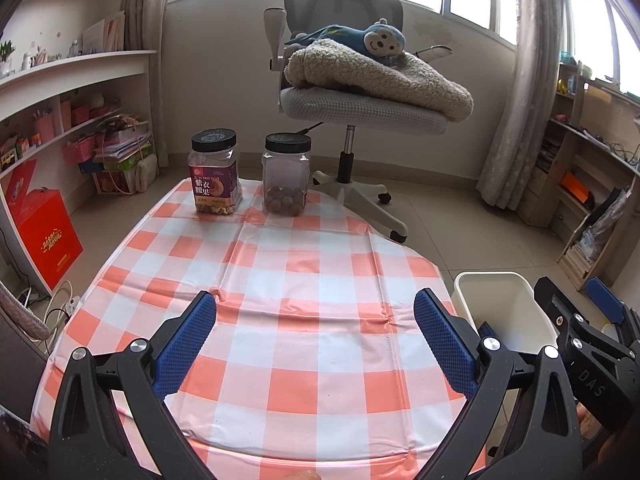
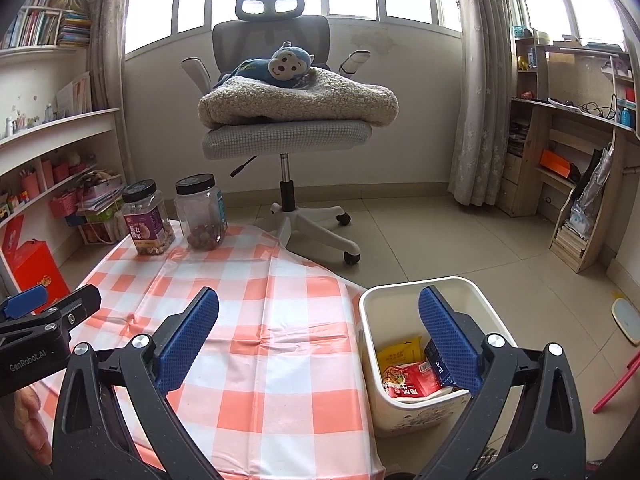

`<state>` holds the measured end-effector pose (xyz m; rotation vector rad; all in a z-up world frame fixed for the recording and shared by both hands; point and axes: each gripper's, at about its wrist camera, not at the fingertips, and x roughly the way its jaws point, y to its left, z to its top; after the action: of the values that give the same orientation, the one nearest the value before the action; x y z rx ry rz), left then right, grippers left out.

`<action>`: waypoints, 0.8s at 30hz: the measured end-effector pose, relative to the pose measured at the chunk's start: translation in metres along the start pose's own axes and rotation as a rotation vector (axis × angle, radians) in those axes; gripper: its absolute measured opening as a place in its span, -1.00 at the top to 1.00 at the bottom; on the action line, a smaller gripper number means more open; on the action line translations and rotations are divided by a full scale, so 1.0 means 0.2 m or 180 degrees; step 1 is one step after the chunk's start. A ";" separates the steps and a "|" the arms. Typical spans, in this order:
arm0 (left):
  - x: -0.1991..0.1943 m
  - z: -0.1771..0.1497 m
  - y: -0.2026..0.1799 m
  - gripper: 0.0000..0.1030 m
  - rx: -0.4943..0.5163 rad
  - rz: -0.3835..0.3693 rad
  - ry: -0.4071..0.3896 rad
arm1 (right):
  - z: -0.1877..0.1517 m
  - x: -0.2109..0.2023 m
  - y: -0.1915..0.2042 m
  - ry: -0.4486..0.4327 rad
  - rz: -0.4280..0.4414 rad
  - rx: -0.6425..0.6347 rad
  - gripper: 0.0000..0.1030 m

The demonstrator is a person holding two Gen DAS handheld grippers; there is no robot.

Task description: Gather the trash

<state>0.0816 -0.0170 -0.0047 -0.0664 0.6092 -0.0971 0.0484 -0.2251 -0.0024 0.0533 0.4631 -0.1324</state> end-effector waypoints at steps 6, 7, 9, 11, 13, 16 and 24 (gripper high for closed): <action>0.01 0.00 -0.01 -0.87 -0.0016 0.0010 0.0025 | -0.01 0.01 0.00 0.0009 0.0014 0.0013 -0.87; 0.01 0.00 -0.01 -0.87 -0.0020 0.0008 0.0027 | -0.01 0.01 0.00 0.0011 0.0011 0.0007 -0.87; 0.01 0.00 -0.01 -0.87 -0.0015 0.0013 0.0025 | -0.01 0.01 0.00 0.0014 0.0013 0.0009 -0.87; 0.01 0.00 -0.01 -0.87 -0.0015 0.0011 0.0026 | -0.01 0.01 0.00 0.0014 0.0021 0.0016 -0.87; 0.01 0.00 -0.01 -0.87 -0.0013 0.0013 0.0024 | -0.01 0.01 0.00 0.0013 0.0017 0.0011 -0.87; 0.01 0.00 -0.01 -0.87 -0.0014 0.0014 0.0021 | -0.01 0.01 0.00 0.0015 0.0016 0.0010 -0.87; 0.01 0.00 -0.01 -0.87 -0.0015 0.0022 0.0017 | -0.02 0.01 0.01 0.0033 0.0021 0.0002 -0.87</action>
<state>0.0823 -0.0185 -0.0062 -0.0687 0.6149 -0.0892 0.0493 -0.2230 -0.0073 0.0561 0.4733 -0.1258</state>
